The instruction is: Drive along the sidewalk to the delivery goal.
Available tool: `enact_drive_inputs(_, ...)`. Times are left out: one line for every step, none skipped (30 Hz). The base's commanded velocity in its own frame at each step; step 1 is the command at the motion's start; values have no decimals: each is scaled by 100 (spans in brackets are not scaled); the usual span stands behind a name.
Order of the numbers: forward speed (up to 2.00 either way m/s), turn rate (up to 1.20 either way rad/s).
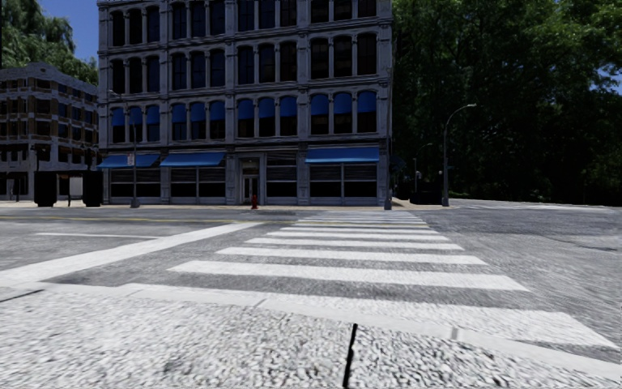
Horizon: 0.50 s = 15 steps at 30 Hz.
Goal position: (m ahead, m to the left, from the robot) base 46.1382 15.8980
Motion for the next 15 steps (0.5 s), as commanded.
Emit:
enact_drive_inputs(200,-53)
enact_drive_inputs(200,-47)
enact_drive_inputs(200,-44)
enact_drive_inputs(200,-44)
enact_drive_inputs(200,-44)
enact_drive_inputs(200,-44)
enact_drive_inputs(200,-43)
enact_drive_inputs(200,-43)
enact_drive_inputs(200,-43)
enact_drive_inputs(200,-33)
enact_drive_inputs(200,0)
enact_drive_inputs(194,0)
enact_drive_inputs(194,0)
enact_drive_inputs(168,0)
enact_drive_inputs(159,0)
